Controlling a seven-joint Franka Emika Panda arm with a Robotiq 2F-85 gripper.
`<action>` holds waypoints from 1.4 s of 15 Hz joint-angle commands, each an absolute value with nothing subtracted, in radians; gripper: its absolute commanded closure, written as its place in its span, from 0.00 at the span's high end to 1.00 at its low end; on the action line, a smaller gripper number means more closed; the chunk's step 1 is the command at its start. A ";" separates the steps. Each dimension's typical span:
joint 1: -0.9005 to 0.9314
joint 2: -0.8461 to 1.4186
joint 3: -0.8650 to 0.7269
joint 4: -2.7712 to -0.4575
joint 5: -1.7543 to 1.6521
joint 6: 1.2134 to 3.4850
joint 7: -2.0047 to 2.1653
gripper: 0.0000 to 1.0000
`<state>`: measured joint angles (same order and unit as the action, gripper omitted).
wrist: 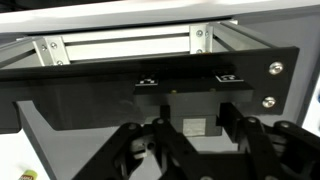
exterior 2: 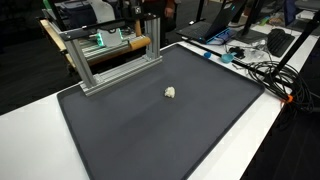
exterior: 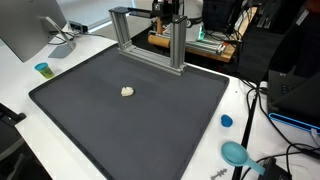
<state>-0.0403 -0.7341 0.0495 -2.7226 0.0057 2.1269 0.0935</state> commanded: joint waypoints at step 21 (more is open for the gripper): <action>0.008 -0.636 0.012 -2.654 0.032 2.054 0.017 0.65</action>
